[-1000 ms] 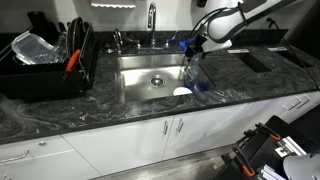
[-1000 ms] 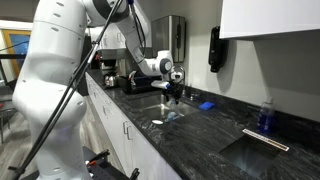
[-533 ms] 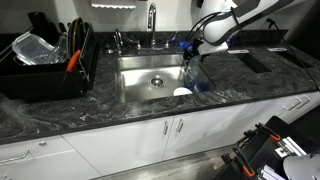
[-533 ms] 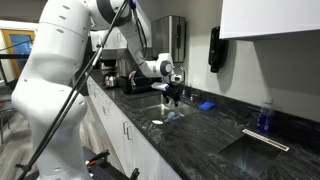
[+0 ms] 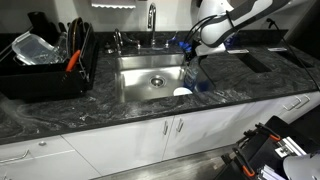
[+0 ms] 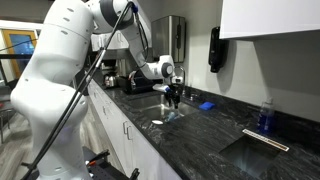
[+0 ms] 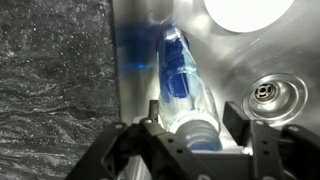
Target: Remove the dishwashing liquid from the sink and place it on the right side of the countertop
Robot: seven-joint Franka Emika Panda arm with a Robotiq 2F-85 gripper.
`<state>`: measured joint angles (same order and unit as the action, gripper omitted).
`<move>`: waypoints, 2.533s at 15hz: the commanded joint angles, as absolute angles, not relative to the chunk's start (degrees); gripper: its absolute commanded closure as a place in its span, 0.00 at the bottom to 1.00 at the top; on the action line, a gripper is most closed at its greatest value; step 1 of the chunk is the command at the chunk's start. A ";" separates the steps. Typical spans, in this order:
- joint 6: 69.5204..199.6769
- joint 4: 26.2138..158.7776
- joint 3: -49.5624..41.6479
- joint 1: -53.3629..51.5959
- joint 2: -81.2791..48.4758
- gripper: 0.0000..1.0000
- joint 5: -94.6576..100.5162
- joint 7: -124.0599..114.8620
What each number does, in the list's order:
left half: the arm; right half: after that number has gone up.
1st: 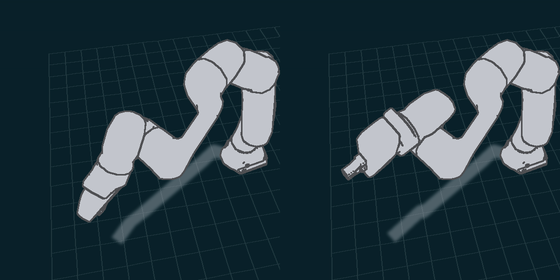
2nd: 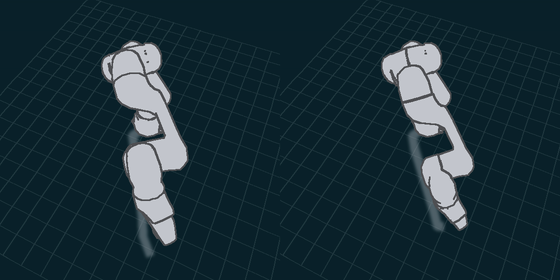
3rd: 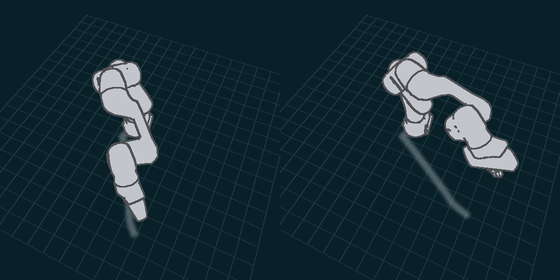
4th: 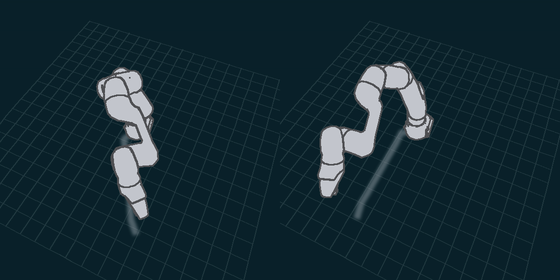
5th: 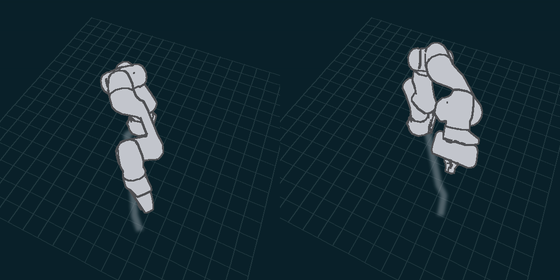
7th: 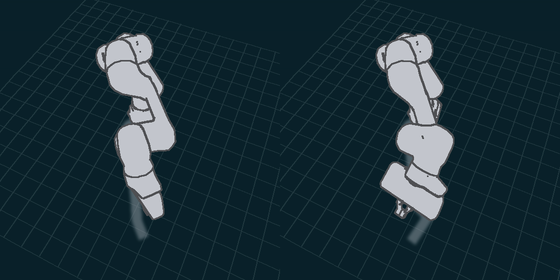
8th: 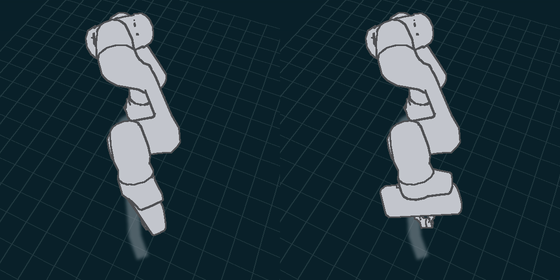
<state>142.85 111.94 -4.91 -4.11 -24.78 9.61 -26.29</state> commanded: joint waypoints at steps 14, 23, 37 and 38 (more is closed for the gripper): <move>140.72 112.38 -7.44 -4.65 -17.71 0.73 7.49 -28.85; 130.26 110.21 -9.33 -1.78 -9.84 0.73 7.49 -38.04; 130.07 113.13 -9.93 2.71 -5.70 0.73 11.22 -53.11; 130.10 113.45 -10.09 2.98 -5.79 0.73 11.54 -54.04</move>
<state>130.32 111.43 -9.94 2.01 -7.44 9.99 -51.50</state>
